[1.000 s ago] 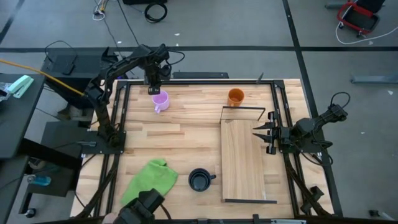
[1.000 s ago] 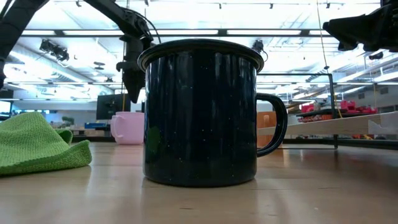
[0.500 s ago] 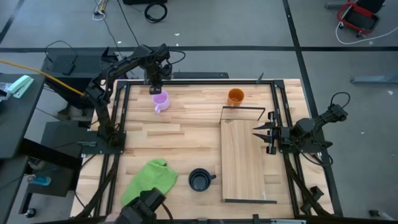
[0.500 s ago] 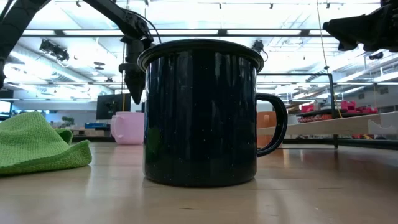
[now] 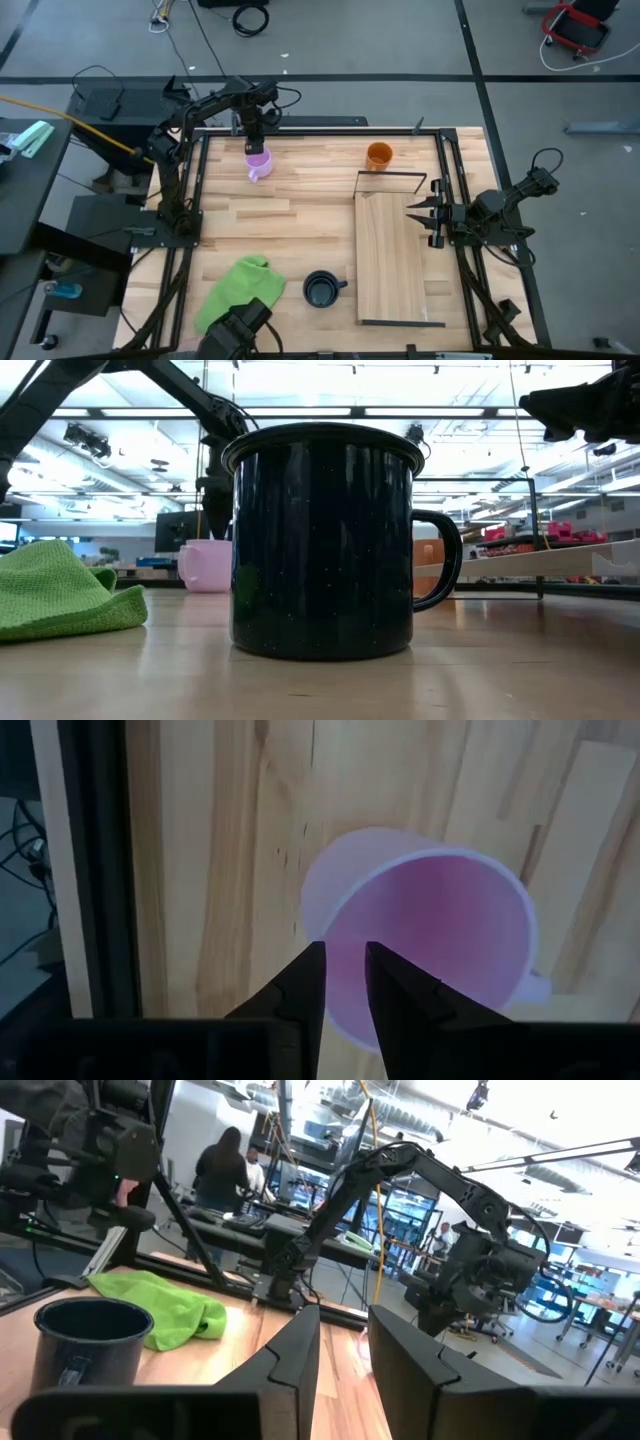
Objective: Stack small to large cups/mugs on shelf
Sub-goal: Put the light violet mug on the shelf
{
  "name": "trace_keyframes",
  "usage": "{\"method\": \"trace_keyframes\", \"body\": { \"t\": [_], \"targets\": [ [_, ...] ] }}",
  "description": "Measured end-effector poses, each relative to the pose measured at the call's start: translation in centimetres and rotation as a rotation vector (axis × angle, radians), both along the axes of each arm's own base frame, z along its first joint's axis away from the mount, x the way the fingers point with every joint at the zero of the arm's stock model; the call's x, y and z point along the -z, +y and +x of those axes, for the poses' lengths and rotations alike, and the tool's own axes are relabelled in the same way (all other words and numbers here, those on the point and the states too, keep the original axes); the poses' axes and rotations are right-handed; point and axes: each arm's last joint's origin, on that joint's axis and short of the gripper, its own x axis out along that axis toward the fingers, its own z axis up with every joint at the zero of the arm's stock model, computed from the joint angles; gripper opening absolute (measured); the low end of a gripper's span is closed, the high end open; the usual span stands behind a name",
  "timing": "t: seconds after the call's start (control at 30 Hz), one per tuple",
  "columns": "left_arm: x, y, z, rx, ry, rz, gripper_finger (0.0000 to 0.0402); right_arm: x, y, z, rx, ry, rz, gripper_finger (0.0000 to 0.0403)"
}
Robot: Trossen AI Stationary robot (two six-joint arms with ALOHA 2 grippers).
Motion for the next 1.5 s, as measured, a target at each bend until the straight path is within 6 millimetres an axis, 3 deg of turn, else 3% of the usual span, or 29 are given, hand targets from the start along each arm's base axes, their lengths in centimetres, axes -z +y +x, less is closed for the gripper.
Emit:
{"method": "trace_keyframes", "body": {
  "t": [0.2,1.5],
  "targets": [
    [0.85,0.26,0.09,0.001,0.022,-0.013,0.0088,0.00,0.00,0.00,0.000,0.000,0.000,0.0097],
    [0.69,0.38,0.22,-0.079,0.027,0.018,0.0082,0.00,0.00,0.00,0.000,0.000,0.000,0.0097]
  ]
}}
